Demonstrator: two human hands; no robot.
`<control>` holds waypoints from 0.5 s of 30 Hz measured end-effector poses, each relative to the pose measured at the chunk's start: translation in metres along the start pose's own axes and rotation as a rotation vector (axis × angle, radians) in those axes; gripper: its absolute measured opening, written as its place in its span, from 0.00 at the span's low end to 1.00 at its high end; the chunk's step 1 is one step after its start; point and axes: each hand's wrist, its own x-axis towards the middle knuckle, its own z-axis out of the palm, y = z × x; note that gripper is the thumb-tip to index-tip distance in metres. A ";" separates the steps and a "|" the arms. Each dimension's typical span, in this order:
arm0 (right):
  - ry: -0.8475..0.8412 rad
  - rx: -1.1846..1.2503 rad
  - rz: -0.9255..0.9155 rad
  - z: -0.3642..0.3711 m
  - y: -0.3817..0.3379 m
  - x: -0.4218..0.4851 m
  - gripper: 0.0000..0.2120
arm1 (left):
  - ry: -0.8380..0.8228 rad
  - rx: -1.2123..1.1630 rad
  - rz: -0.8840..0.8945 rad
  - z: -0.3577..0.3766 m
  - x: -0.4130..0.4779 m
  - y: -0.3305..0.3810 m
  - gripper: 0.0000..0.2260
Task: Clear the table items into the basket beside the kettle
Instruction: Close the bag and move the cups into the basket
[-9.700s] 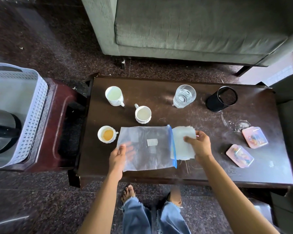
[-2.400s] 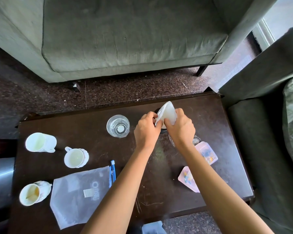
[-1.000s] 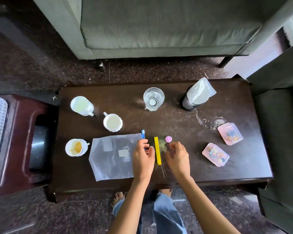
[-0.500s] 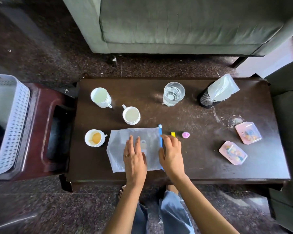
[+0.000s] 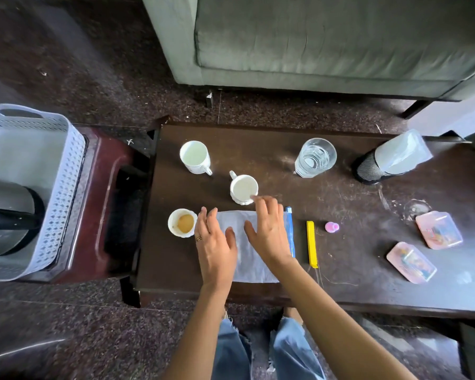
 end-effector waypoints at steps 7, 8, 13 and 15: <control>-0.082 -0.130 0.108 0.017 -0.027 0.059 0.40 | 0.006 -0.069 -0.004 -0.022 0.025 -0.012 0.20; -0.095 -0.163 0.143 0.019 -0.028 0.062 0.40 | 0.010 -0.078 -0.005 -0.025 0.028 -0.014 0.20; -0.074 -0.119 0.286 0.023 -0.030 0.068 0.34 | 0.048 -0.064 -0.017 -0.042 0.040 -0.026 0.19; -0.061 -0.058 0.307 0.024 -0.030 0.068 0.32 | 0.044 -0.057 -0.019 -0.049 0.045 -0.034 0.19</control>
